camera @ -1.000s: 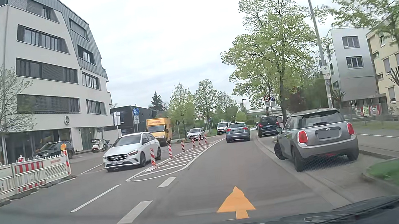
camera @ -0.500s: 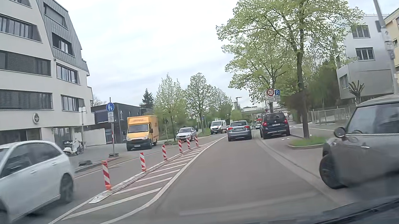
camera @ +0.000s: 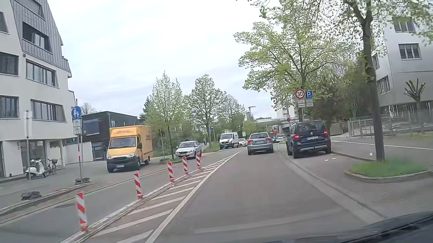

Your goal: Follow the waypoints while adhering to traffic rules and regulations

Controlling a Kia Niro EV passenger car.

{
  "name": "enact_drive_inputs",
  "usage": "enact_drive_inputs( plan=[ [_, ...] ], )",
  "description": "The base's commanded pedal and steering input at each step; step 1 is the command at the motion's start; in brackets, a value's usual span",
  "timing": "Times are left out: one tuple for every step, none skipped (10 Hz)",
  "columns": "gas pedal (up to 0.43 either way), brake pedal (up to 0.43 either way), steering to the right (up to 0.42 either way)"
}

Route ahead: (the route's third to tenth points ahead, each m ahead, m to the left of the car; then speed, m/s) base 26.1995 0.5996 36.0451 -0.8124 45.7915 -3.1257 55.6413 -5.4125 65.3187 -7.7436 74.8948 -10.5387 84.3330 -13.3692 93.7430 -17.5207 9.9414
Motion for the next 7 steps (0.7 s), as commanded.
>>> enact_drive_inputs(
  plan=[
    [0.047,0.0,0.029],
    [0.047,0.0,0.029],
    [0.047,0.0,0.029],
    [0.047,0.0,0.029],
    [0.047,0.0,0.029],
    [0.047,0.0,0.029],
    [0.047,0.0,0.029]
  ],
)
